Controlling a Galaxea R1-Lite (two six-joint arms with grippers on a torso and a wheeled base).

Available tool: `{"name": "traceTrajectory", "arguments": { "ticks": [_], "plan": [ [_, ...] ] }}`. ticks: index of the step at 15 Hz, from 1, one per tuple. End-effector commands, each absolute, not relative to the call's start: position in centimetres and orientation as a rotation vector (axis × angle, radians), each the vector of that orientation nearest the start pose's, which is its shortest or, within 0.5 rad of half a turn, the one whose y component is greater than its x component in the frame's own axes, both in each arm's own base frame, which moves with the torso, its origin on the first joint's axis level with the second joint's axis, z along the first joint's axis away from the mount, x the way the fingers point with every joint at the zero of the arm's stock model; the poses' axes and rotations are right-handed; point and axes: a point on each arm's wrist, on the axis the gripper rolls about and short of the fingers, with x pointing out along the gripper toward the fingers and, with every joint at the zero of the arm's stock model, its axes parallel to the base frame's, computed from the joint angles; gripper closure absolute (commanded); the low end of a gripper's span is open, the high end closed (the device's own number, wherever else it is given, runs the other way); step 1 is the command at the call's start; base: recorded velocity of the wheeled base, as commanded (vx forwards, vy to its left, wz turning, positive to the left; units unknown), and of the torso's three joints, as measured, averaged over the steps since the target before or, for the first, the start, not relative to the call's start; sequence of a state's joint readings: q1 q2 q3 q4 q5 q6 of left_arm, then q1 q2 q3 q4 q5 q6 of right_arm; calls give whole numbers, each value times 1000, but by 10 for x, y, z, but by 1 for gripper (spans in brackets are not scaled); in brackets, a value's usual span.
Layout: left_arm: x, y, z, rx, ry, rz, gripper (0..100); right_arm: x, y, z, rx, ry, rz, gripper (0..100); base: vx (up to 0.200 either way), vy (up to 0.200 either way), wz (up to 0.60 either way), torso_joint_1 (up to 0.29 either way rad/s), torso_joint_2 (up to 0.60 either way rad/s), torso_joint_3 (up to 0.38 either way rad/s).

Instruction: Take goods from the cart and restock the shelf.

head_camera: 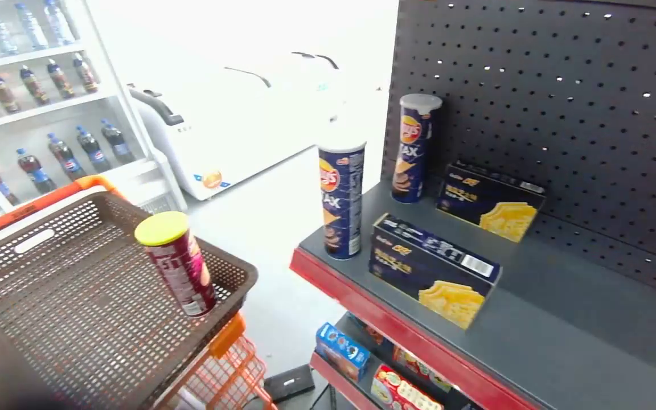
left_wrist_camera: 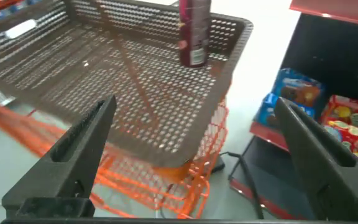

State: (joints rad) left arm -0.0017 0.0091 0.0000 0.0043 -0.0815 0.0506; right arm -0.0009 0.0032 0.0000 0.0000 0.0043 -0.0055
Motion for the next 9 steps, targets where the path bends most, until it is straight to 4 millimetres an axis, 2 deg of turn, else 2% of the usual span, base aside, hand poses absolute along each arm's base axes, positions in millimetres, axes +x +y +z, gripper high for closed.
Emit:
{"name": "traceTrajectory", "arguments": {
  "ticks": [1,9],
  "plan": [
    [-22,-2,75,50,13,-83,0,-22,0,76,-6,5,3,0,0,0,600,2,2,7],
    [-22,-2,75,50,12,-83,0,-22,0,76,-6,5,3,0,0,0,0,0,0,0]
  ]
}}
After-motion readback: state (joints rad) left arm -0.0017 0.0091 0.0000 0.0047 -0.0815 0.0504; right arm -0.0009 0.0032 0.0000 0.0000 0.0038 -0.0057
